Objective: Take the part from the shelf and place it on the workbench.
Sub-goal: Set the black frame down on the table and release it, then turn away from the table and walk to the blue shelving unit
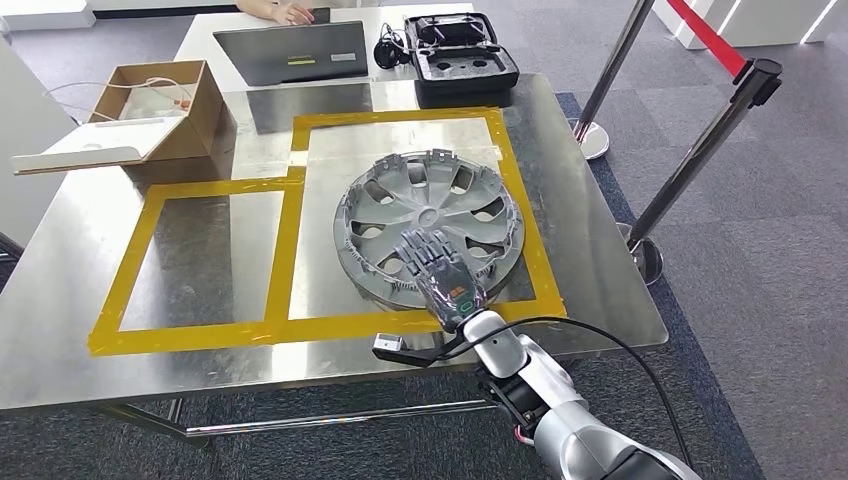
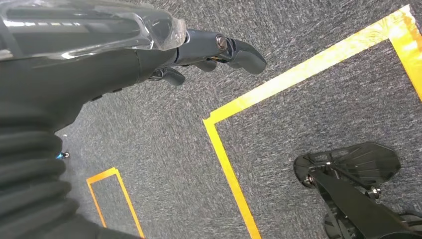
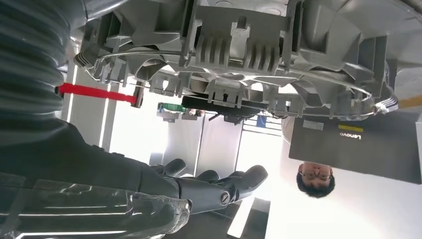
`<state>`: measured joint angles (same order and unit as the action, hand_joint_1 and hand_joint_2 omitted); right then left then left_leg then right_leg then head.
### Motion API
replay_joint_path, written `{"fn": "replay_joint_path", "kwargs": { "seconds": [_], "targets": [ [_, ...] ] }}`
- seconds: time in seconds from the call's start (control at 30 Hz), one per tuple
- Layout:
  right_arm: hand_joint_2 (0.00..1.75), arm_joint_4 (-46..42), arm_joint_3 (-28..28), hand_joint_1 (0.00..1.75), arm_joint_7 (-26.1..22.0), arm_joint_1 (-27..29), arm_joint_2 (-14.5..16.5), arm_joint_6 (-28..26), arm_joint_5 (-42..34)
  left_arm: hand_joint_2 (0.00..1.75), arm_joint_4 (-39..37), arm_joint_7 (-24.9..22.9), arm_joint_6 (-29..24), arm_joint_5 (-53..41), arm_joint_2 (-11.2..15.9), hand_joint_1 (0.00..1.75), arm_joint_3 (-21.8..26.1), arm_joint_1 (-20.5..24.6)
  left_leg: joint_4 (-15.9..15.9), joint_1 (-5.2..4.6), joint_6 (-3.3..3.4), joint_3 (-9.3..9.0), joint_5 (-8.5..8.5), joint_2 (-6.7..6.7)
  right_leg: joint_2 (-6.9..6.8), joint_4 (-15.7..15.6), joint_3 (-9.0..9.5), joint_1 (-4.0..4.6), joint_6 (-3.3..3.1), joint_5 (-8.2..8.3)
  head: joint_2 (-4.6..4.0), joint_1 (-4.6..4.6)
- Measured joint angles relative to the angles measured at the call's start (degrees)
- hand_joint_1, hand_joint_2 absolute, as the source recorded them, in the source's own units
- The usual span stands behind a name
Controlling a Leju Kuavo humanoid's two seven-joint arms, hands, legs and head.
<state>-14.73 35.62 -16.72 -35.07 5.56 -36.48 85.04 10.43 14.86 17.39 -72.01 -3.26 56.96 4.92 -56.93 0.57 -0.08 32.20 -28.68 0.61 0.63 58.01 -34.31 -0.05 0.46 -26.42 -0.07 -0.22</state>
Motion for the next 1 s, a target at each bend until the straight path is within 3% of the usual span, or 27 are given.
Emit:
{"fn": "replay_joint_path", "kwargs": {
  "seconds": [0.13,0.27,0.33,0.5,0.73,0.87,1.0],
  "targets": [
    [1.75,-3.71,-3.92,0.0,-5.5,1.28,0.22,-3.03,-9.45,0.0,0.0,-0.08,-0.22,0.58,-0.03,0.0,0.06,-0.05,0.0,0.0,0.0,0.0,0.0,0.01,-0.01,0.0,0.03,0.0,0.0,0.0,0.0,0.01],
    [1.75,-11.96,-14.38,0.0,-17.95,4.17,2.47,-3.57,-19.96,0.0,0.0,-0.69,-0.89,0.73,-0.16,0.0,0.2,-0.04,0.0,0.0,0.0,-0.01,0.0,0.01,-0.01,0.0,0.02,0.0,0.0,0.0,0.0,0.01],
    [1.75,-16.11,-18.44,0.0,-21.56,5.47,3.78,-3.68,-26.9,0.0,0.0,-0.72,-1.16,0.84,-0.24,0.0,0.26,-0.03,0.0,0.0,-0.01,-0.03,0.0,0.0,-0.01,0.0,0.02,0.0,0.0,-0.01,0.0,0.01],
    [1.75,-30.58,-17.94,0.0,-23.15,10.76,4.16,-3.73,-43.84,0.0,0.0,-0.08,-1.59,1.07,-0.32,0.0,0.69,0.01,0.01,0.0,-0.03,-0.07,-0.03,-0.02,0.02,0.0,0.01,0.0,-0.01,-0.01,0.0,-0.01],
    [1.75,-55.61,-12.7,0.0,-23.33,19.9,0.84,-3.73,-59.47,0.0,0.0,0.76,-2.21,1.13,-0.27,0.0,1.19,-0.04,0.01,0.0,-0.08,-0.09,-0.09,0.01,0.0,-0.02,0.03,0.0,-0.01,-0.05,0.0,-0.01],
    [1.75,-71.08,-12.44,0.0,-23.42,25.52,-0.45,-3.72,-63.14,0.0,0.0,0.83,-2.74,1.14,-0.26,0.0,1.42,-0.22,0.01,0.0,-0.13,-0.1,-0.17,-0.03,0.04,-0.03,0.05,0.0,-0.02,-0.07,0.0,-0.01],
    [1.75,-79.65,-12.46,0.0,-23.43,28.74,-1.08,-3.69,-63.03,0.0,0.0,0.75,-3.03,1.29,-0.26,0.0,1.59,-0.18,0.01,0.0,-0.14,-0.17,-0.19,-0.04,0.07,-0.04,0.09,0.0,-0.03,-0.08,0.0,0.0]
  ]
}}
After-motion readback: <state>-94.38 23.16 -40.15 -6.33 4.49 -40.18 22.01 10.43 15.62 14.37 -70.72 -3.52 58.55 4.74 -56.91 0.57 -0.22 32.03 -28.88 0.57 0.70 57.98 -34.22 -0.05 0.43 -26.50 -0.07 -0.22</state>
